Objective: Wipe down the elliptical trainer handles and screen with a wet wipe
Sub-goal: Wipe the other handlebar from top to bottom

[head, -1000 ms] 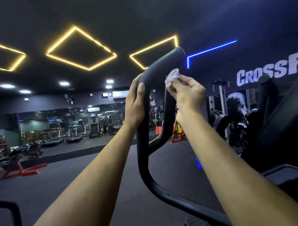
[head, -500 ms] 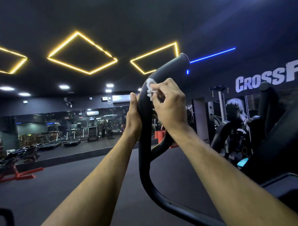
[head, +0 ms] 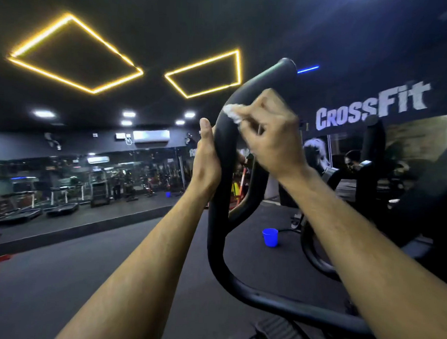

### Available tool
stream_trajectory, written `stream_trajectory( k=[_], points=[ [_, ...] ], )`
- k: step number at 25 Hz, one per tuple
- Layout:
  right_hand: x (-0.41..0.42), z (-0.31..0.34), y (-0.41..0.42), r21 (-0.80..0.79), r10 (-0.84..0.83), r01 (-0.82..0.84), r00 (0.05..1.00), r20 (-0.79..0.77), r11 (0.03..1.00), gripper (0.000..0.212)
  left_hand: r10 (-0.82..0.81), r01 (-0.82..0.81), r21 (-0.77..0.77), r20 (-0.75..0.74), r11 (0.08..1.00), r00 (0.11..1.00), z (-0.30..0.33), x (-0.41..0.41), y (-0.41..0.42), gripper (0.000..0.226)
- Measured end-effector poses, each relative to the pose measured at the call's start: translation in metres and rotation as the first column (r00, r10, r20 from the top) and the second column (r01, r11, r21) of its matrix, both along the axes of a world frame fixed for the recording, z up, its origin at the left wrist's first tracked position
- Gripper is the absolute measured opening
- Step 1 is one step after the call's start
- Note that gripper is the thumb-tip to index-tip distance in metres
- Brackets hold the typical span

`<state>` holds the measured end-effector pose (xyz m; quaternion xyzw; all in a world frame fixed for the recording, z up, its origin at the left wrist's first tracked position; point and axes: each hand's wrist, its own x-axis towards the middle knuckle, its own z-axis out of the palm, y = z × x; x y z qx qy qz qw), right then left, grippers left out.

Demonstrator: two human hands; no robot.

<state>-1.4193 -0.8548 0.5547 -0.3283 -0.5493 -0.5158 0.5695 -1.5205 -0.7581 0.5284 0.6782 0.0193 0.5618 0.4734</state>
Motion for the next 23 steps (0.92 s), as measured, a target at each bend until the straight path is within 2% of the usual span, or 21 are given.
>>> stream_trajectory(
  k=[2, 4, 6, 9, 11, 12, 14, 15, 16, 18, 20, 21, 22, 23],
  points=[
    [0.008, 0.013, -0.008, 0.125, 0.056, -0.032, 0.981, -0.188, 0.992, 0.016, 0.029, -0.029, 0.0, -0.012, 1.0, 1.0, 0.0, 0.0, 0.0, 0.09],
    [0.003, 0.023, -0.004, 0.199, 0.038, 0.032, 0.939, -0.342, 0.98, 0.015, 0.058, -0.058, 0.016, -0.016, 0.998, 0.998, -0.003, 0.002, 0.0, 0.089],
    [-0.015, 0.018, 0.006, 0.182, 0.024, 0.03, 0.956, -0.291, 0.983, 0.014, 0.059, -0.059, 0.032, 0.002, 0.998, 0.998, -0.003, 0.002, 0.003, 0.087],
    [-0.026, -0.008, 0.009, 0.057, -0.01, 0.018, 0.992, -0.129, 0.998, 0.018, 0.034, -0.034, 0.069, -0.004, 0.997, 0.999, -0.002, 0.003, 0.01, 0.083],
    [-0.016, -0.018, 0.003, 0.037, 0.027, -0.021, 0.985, -0.171, 0.999, 0.018, 0.05, -0.048, 0.062, -0.023, 0.997, 0.999, -0.002, 0.003, 0.012, 0.089],
    [-0.011, -0.017, 0.003, 0.074, 0.114, -0.098, 0.958, -0.263, 0.992, 0.015, 0.056, -0.055, 0.056, -0.02, 0.997, 0.998, -0.002, 0.003, 0.012, 0.09],
    [-0.007, -0.004, 0.011, 0.241, 0.38, -0.297, 0.785, -0.49, 0.924, 0.011, 0.065, -0.064, 0.058, -0.009, 0.996, 0.998, -0.003, 0.005, 0.011, 0.088],
    [-0.011, 0.001, 0.017, 0.321, 0.476, -0.352, 0.693, -0.542, 0.879, 0.012, 0.065, -0.064, 0.058, -0.009, 0.996, 0.998, -0.004, 0.004, 0.01, 0.086],
    [-0.021, 0.001, 0.023, 0.355, 0.506, -0.362, 0.655, -0.561, 0.862, 0.012, 0.065, -0.064, 0.057, -0.007, 0.996, 0.998, -0.004, 0.003, 0.009, 0.085],
    [-0.039, -0.013, 0.026, 0.295, 0.442, -0.33, 0.704, -0.555, 0.896, 0.018, 0.057, -0.058, 0.065, 0.003, 0.996, 0.998, -0.004, 0.002, 0.009, 0.084],
    [-0.04, -0.031, 0.019, 0.14, 0.34, -0.315, 0.776, -0.531, 0.939, 0.022, 0.061, -0.061, 0.078, 0.001, 0.995, 0.998, -0.003, 0.0, 0.007, 0.082],
    [-0.033, -0.035, 0.014, 0.092, 0.338, -0.346, 0.772, -0.539, 0.934, 0.021, 0.069, -0.069, 0.082, -0.006, 0.994, 0.998, -0.003, -0.001, 0.005, 0.081],
    [-0.026, -0.032, 0.012, 0.099, 0.389, -0.409, 0.725, -0.569, 0.907, 0.018, 0.083, -0.082, 0.076, -0.013, 0.994, 0.996, -0.002, -0.001, 0.004, 0.08],
    [-0.023, -0.024, 0.012, 0.172, 0.494, -0.506, 0.615, -0.614, 0.845, 0.015, 0.096, -0.094, 0.073, -0.018, 0.993, 0.995, -0.003, -0.002, 0.003, 0.079]
  ],
)
